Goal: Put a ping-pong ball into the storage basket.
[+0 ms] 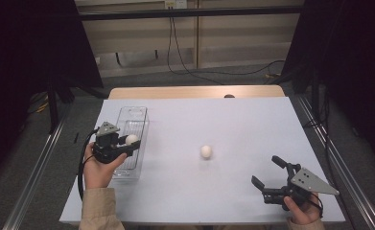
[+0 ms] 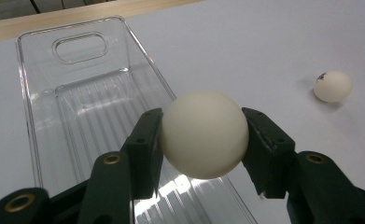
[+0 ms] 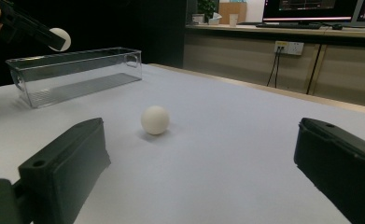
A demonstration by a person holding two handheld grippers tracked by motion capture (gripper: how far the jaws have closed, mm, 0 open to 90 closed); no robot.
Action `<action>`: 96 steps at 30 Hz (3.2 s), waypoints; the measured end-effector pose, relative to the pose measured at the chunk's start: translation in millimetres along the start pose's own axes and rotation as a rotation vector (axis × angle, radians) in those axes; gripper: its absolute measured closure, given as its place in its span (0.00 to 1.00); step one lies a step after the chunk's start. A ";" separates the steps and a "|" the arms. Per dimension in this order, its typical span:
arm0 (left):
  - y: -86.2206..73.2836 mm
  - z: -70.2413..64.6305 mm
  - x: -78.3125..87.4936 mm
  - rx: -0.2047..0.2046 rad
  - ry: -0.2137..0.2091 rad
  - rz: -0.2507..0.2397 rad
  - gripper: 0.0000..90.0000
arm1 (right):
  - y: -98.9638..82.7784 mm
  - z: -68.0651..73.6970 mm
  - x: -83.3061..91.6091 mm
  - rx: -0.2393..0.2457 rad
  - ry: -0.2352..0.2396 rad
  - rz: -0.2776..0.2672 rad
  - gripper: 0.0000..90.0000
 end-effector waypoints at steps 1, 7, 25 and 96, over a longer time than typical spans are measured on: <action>-0.7 1.1 -0.1 -0.005 0.003 0.005 0.57 | 0.0 0.0 0.1 0.001 0.000 0.000 0.02; -2.1 3.8 -0.7 0.002 0.011 0.004 0.57 | 0.0 -0.1 0.0 -0.001 0.000 -0.001 0.02; -5.7 10.6 -5.5 0.014 0.038 0.005 0.57 | 0.1 -0.1 0.0 -0.001 0.000 -0.001 0.02; 7.7 -25.0 -11.3 0.004 -0.042 -0.021 0.24 | 0.3 0.3 0.0 0.005 0.004 -0.001 0.02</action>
Point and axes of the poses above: each handheld gripper's, and its own axes: x roughly backward along the jaws, y roughly out of its top, z roughly to its left, the point moved 6 cm from there along -x, roughly forward along the jaws, and after that the axes turned 8 degrees about z, right-handed, at the moved point
